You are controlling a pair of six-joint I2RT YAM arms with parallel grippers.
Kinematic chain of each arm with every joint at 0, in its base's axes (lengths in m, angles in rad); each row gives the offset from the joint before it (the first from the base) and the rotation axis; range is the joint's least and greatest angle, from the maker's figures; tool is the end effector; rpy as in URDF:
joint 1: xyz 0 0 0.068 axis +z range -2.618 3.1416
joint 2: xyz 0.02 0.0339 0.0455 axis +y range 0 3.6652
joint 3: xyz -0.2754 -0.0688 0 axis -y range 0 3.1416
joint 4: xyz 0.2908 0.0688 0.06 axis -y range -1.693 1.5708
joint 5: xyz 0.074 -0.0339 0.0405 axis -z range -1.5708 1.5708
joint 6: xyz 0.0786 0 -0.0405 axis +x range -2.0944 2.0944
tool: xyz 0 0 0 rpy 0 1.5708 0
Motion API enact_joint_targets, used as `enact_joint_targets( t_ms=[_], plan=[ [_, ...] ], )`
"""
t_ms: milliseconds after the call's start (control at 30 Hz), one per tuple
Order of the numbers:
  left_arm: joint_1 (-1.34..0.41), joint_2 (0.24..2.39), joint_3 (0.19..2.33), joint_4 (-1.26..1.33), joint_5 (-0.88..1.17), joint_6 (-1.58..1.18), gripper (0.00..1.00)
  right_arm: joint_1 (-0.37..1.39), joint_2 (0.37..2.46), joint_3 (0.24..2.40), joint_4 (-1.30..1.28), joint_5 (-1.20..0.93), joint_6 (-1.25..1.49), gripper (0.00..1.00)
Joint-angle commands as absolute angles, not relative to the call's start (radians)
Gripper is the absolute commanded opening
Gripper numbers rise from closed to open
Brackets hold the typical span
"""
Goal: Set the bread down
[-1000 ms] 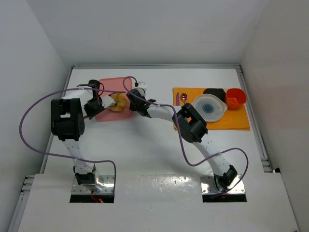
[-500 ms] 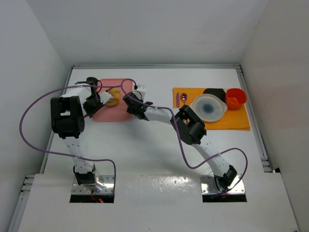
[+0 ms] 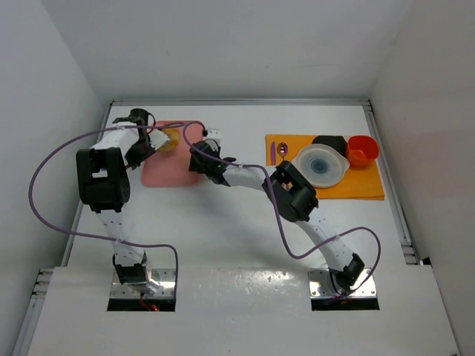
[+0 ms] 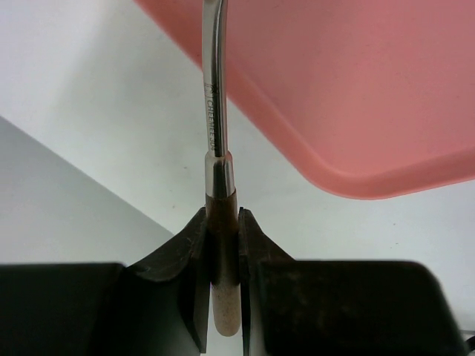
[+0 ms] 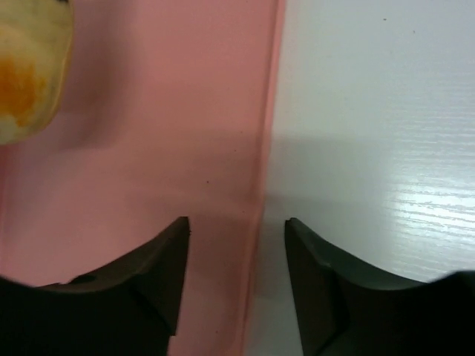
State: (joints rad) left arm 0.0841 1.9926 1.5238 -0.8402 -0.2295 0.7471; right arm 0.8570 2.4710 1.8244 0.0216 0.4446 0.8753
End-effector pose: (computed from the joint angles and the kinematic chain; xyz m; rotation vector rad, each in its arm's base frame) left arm 0.4551 0.0563 0.1415 0.9204 2.8121 0.4692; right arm 0.4325 0.4477 0.0725 0.2695 2.1570 0.5255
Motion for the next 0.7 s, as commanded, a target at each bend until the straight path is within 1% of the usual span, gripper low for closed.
enact_joint_targets(
  t_ms=[0, 33, 67, 100, 133, 167, 200, 233, 267, 300, 367, 467, 533, 567, 667],
  plan=[
    [0.072, 1.915, 1.569, -0.828, -0.255, 0.735, 0.00, 0.836, 2.349, 1.746, 0.098, 0.429, 0.756, 0.56],
    [0.057, 1.914, 1.578, -0.828, -0.255, 0.735, 0.00, 0.824, 2.329, 1.723, 0.139, 0.425, 0.750, 0.62],
    [0.037, 1.901, 1.578, -0.828, -0.264, 0.735, 0.00, 0.809, 2.259, 1.676, 0.156, 0.416, 0.727, 0.65],
    [0.025, 1.890, 1.591, -0.828, -0.264, 0.735, 0.00, 0.804, 2.232, 1.608, 0.172, 0.413, 0.720, 0.67],
    [0.012, 1.890, 1.591, -0.839, -0.264, 0.735, 0.00, 0.790, 2.200, 1.571, 0.225, 0.408, 0.695, 0.68],
    [-0.015, 1.881, 1.591, -0.839, -0.276, 0.735, 0.00, 0.781, 2.100, 1.498, 0.244, 0.405, 0.660, 0.70],
    [-0.029, 1.881, 1.600, -0.848, -0.276, 0.735, 0.00, 0.750, 2.061, 1.417, 0.268, 0.405, 0.631, 0.70],
    [-0.043, 1.881, 1.614, -0.862, -0.276, 0.735, 0.00, 0.741, 1.945, 1.335, 0.276, 0.405, 0.605, 0.71],
    [-0.058, 1.881, 1.623, -0.871, -0.276, 0.723, 0.00, 0.732, 1.907, 1.303, 0.278, 0.405, 0.592, 0.73],
    [-0.090, 1.881, 1.644, -0.890, -0.265, 0.710, 0.00, 0.689, 1.870, 1.226, 0.269, 0.399, 0.571, 0.73],
    [-0.124, 1.913, 1.673, -0.908, -0.265, 0.690, 0.00, 0.661, 1.720, 1.137, 0.238, 0.370, 0.528, 0.73],
    [-0.198, 1.963, 1.750, -0.942, -0.256, 0.654, 0.00, 0.554, 1.544, 1.031, 0.070, 0.350, 0.506, 0.73],
    [-0.253, 2.000, 1.827, -0.968, -0.245, 0.614, 0.00, 0.505, 1.436, 0.936, 0.005, 0.327, 0.499, 0.73],
    [-0.271, 2.043, 1.859, -0.980, -0.235, 0.598, 0.00, 0.464, 1.343, 0.919, -0.058, 0.321, 0.496, 0.73],
    [-0.351, 2.114, 2.003, -1.043, -0.235, 0.539, 0.00, 0.368, 1.238, 0.848, -0.190, 0.261, 0.492, 0.74]
  ],
)
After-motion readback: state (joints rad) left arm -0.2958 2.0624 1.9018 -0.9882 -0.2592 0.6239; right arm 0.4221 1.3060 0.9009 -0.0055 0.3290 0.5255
